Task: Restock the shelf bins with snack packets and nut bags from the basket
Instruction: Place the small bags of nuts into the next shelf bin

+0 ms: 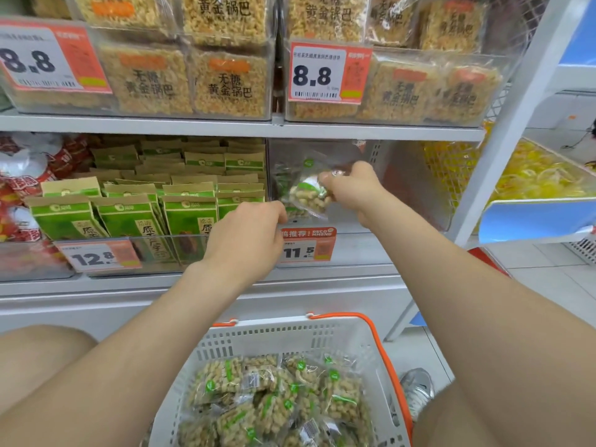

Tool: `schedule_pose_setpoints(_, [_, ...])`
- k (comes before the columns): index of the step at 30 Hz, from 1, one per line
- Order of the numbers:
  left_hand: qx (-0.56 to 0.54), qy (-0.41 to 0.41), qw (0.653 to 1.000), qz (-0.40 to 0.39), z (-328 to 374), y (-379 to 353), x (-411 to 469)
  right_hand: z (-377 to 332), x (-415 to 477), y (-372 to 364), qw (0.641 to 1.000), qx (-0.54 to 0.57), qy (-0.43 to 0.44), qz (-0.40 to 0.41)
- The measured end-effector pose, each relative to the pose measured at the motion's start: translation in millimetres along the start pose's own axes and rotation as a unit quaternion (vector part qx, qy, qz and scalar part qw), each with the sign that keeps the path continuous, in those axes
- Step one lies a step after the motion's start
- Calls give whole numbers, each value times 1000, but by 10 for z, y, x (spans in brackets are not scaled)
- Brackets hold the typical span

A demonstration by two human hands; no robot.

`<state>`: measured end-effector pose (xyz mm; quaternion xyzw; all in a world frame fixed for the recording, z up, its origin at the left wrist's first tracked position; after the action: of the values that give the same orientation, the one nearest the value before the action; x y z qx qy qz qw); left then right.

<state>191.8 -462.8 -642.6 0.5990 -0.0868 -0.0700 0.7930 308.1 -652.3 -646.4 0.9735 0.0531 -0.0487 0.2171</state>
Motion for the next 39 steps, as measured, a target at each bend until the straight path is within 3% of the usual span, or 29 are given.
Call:
schedule_pose_setpoints(3, [24,8,999,-19,0,-36,12,17,122,-217,988,-143,10,-54])
schedule_pose_setpoints(6, [48,22,998,-42,2,-79,33,65,192,-364,975,-212,4,-73])
schedule_pose_setpoints(19, [61,8,997,-38,-23,-108,47,307,281,-362,981,-173,-86,-35])
schedule_pose_setpoints(24, [63,27,996,-50,-47,-93,9,227,188,-270,978,-195,-67,-4])
schedule_pose_setpoints(28, [65,44,988,-132,-96,-175,-10,-186,-187,-270,956,-281,59,65])
schedule_pose_setpoints(31, [81,46,978,-186,-94,-303,-36,-402,-548,-387,940,-302,145,72])
schedule_pose_setpoints(35, [116,38,955,-271,-76,-570,-92,-372,-909,-583,925,-338,171,3])
schedule_pose_setpoints(39, [164,24,911,-379,-109,-957,-174,-88,-1136,-768,891,-419,117,-130])
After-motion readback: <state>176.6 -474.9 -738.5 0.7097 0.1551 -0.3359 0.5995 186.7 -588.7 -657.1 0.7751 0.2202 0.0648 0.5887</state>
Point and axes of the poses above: each hand's wrist, its own x-axis towards the middle knuckle, its own y-axis out of the back of the hand, z = x × y, the point moved 6 cm from there along x, towards the middle knuckle, and after that the axes turned 15 degrees about -z, right-handed, at the moved point
